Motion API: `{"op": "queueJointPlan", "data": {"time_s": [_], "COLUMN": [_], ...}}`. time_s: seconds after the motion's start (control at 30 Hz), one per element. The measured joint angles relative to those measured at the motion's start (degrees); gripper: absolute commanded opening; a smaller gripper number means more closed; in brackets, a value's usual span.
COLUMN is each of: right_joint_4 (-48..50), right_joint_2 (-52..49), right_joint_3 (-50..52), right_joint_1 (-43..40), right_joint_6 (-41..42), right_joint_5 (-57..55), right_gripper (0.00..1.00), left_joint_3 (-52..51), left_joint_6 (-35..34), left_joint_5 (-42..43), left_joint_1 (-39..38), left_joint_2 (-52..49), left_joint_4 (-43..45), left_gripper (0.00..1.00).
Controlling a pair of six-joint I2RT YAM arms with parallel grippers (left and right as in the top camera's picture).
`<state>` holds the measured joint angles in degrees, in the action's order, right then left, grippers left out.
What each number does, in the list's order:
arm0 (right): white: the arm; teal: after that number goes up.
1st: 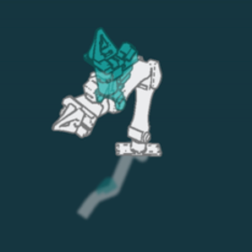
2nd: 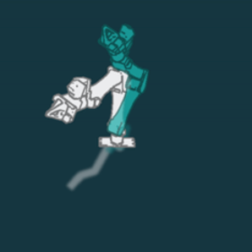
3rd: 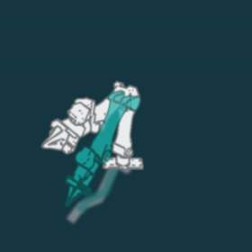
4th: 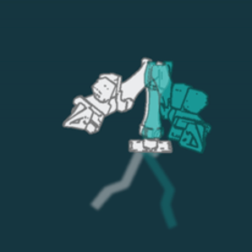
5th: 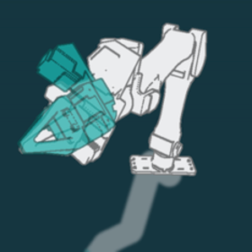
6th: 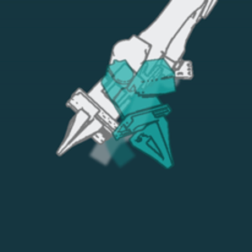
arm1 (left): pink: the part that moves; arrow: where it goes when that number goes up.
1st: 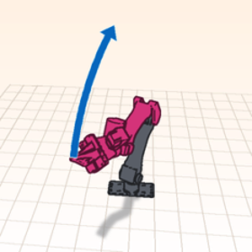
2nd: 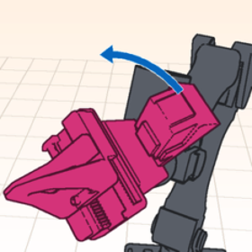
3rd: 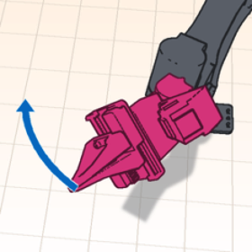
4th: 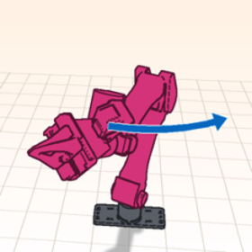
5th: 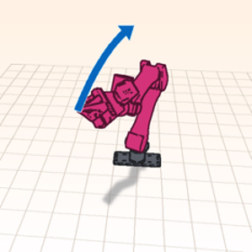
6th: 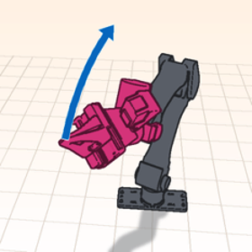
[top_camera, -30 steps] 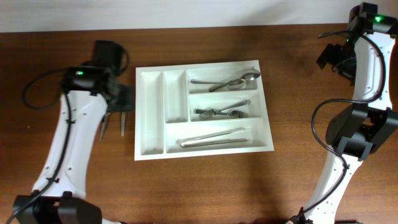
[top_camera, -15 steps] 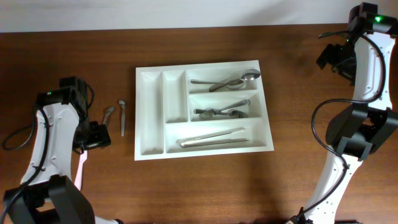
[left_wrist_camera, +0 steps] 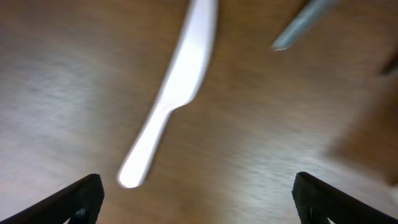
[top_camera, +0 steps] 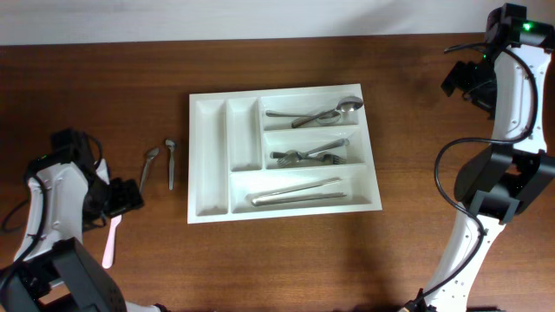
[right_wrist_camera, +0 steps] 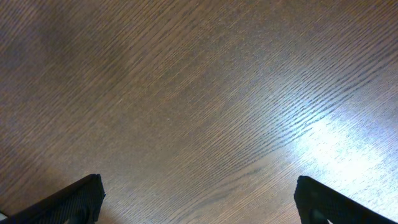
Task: Pack container
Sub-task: 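Return the left gripper to the plastic knife and grasp it, then carry the knife into the tray's left compartment and release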
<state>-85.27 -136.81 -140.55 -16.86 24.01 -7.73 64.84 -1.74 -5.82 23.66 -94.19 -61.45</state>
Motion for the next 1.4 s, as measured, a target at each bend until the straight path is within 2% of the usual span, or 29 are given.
{"op": "queueJointPlan", "data": {"time_s": [0.1, 0.27, 0.57, 1.03, 1.4], "right_joint_4": [0.0, 0.0, 0.0, 0.0, 0.0], "right_joint_2": [0.0, 0.0, 0.0, 0.0, 0.0], "right_joint_3": [0.0, 0.0, 0.0, 0.0, 0.0], "right_joint_1": [0.0, 0.0, 0.0, 0.0, 0.0], "right_joint_6": [0.0, 0.0, 0.0, 0.0, 0.0], "right_joint_5": [0.0, 0.0, 0.0, 0.0, 0.0], "right_gripper": [0.99, 0.99, 0.99, 0.99, 0.99], "left_joint_3": [-1.0, -3.3, -5.8, -11.2, -15.1], "left_joint_6": [1.9, 9.9, 15.7, 17.4, 17.0], "left_joint_5": [-3.6, -6.9, -6.5, -1.6, 1.8], "left_joint_1": [1.1, 1.4, 1.4, 1.5, 6.0], "left_joint_2": [0.0, 0.0, -0.3, -1.1, -1.2], "left_joint_4": [0.0, 0.3, 6.3, 12.8, 16.8], "left_gripper": [0.99, 0.99, 0.99, 0.99, 0.99]}}
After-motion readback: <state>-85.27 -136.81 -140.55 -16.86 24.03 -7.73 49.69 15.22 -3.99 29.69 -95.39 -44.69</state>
